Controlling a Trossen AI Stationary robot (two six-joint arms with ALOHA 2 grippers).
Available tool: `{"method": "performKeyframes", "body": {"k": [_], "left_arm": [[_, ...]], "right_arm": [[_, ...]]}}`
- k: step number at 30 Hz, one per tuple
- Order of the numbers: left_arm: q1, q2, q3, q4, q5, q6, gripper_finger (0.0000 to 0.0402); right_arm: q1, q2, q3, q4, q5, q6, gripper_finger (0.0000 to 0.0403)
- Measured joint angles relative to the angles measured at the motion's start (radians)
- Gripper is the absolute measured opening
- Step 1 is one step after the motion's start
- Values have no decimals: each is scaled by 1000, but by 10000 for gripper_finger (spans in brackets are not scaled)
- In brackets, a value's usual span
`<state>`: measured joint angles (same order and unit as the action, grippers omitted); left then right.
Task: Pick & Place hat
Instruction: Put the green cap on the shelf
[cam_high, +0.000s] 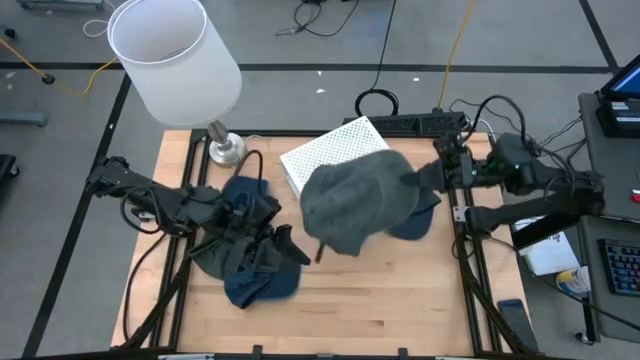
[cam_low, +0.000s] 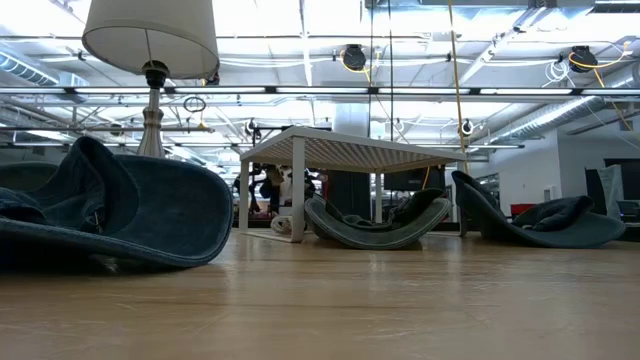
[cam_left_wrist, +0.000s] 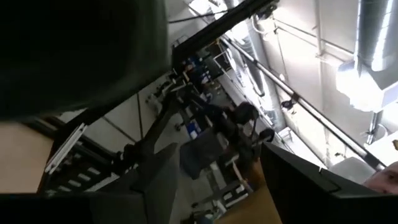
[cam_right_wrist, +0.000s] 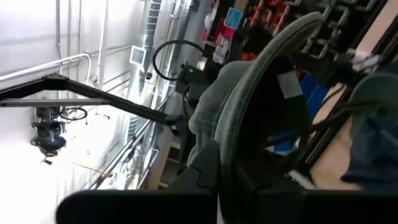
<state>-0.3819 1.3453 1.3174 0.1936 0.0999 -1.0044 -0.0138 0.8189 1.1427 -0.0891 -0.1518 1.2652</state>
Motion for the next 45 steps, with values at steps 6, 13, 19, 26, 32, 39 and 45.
{"method": "performKeyframes", "body": {"k": [6,13,19,26,32,39,45], "left_arm": [[28,0,0,1,8,42,217],[86,0,0,-26,-14,70,204],[153,0,0,-55,-30,79,198],[235,0,0,-89,-31,-28,207],[307,0,0,-90,-33,-104,211],[346,0,0,-104,-71,-148,198],[355,0,1,-59,-145,-147,195]], "right_arm": [[-241,5,0,1,-223,-74,3],[-509,38,0,2,-405,-198,3],[-692,84,-1,9,-597,-194,3],[-751,78,-1,35,-695,-113,3],[-782,37,-1,60,-742,-50,3],[-855,-22,-1,54,-798,13,3],[-909,-39,-1,26,-830,30,3]]}}
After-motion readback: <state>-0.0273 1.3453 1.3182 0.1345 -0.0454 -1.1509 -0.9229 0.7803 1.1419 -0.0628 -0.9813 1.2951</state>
